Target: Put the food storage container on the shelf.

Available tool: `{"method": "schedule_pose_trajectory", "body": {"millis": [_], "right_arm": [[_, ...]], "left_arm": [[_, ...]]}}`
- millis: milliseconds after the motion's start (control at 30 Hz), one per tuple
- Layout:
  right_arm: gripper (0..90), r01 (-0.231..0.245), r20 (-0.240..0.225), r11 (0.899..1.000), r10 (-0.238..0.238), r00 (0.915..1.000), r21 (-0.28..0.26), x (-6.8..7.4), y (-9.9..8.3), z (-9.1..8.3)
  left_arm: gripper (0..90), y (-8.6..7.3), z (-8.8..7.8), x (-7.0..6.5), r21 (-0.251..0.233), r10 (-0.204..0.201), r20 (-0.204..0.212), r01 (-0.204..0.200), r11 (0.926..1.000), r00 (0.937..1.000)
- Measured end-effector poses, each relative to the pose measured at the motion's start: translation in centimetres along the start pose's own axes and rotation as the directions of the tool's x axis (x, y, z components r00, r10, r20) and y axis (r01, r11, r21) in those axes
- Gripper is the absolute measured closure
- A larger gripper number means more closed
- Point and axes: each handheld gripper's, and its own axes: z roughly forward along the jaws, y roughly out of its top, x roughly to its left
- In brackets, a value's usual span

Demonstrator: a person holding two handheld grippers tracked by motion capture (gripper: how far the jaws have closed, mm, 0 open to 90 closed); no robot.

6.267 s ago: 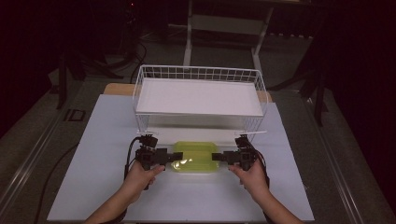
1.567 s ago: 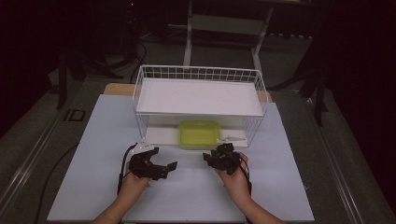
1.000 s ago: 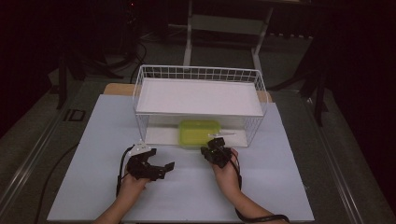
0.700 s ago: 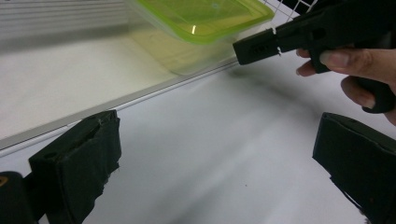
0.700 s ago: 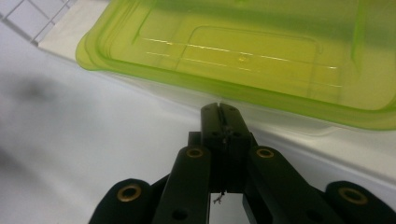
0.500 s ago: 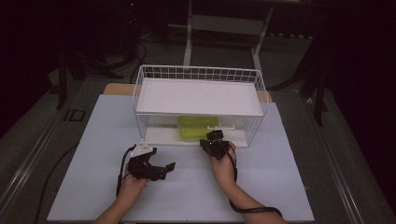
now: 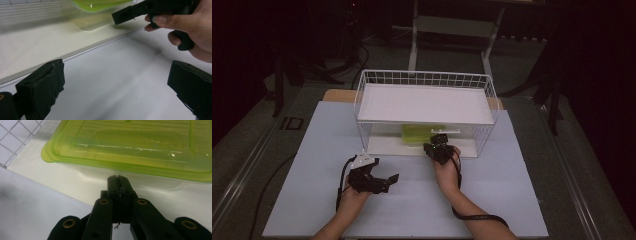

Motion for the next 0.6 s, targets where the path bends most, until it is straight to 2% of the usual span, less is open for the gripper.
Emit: {"method": "schedule_pose_trajectory", "body": {"millis": [133,167,400,600], "right_arm": [[89.8,-0.052,0.005,0.999,0.052,0.9986,0.006,0.3,0.4,0.5],[89.7,-0.016,0.009,1.000,0.016,0.9998,-0.014,0.1,0.5,0.7],[89.7,-0.040,-0.013,0.999,0.040,0.9991,-0.019,-0.2,1.1,1.3],[89.5,-0.018,-0.003,1.000,0.018,0.9998,-0.015,0.2,1.1,1.7]], "left_arm": [[1.9,0.0,0.0,-0.1,-0.001,0.002,-0.002,-0.002,1.0000,1.0000],[1.9,0.0,0.0,-0.1,-0.001,0.008,-0.012,-0.008,1.0000,0.9999],[1.9,0.0,0.0,-0.3,-0.005,0.020,-0.012,-0.020,0.9998,0.9997],[1.9,-0.1,0.0,-0.2,-0.002,0.015,-0.013,-0.015,0.9999,0.9998]]}}
